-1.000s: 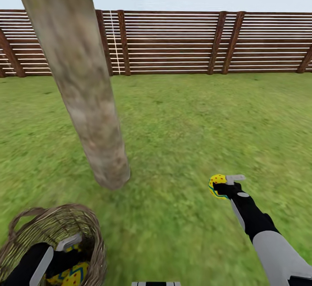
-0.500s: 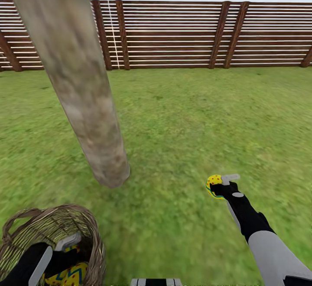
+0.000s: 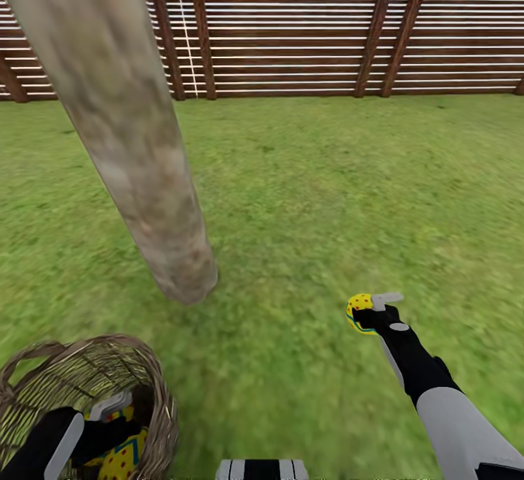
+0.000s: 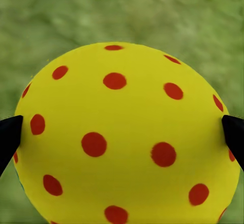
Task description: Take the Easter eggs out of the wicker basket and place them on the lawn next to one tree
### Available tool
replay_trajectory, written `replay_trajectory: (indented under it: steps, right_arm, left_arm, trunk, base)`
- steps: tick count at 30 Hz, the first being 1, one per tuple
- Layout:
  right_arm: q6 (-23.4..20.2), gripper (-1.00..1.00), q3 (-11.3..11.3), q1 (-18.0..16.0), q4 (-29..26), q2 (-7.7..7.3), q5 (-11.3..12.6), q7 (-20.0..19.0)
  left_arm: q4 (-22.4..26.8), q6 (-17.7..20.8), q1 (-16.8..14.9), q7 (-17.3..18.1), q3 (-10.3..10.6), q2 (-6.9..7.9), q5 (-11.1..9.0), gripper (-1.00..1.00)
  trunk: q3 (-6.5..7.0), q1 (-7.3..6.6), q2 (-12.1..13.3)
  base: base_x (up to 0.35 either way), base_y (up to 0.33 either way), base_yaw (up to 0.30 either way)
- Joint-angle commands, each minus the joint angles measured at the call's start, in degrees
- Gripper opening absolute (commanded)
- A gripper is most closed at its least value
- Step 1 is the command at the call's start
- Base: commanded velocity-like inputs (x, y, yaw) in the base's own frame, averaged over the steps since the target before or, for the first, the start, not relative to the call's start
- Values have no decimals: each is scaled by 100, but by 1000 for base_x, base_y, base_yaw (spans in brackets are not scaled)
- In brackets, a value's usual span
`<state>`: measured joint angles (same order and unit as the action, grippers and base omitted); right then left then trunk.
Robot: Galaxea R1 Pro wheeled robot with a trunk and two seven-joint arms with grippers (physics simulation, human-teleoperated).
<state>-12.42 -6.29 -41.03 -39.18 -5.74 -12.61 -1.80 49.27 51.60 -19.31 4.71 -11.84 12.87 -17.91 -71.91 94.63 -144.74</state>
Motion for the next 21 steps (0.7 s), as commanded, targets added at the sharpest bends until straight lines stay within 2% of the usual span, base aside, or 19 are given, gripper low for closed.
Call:
replay_trajectory:
  steps: [1,21]
  right_arm:
    - [-30,-100,-12,-1,-11,3,-57,-18]
    - [-14,-100,-12,-1,-2,12,-48,-22]
  left_arm:
    - [4,26,-3,50,-18,-3,42,100]
    - [-3,35,-3,49,-13,-35,37,100]
  trunk:
    - [-27,1,-3]
    - [-470,53,-30]
  base:
    - [0,0,0]
    - [0,0,0]
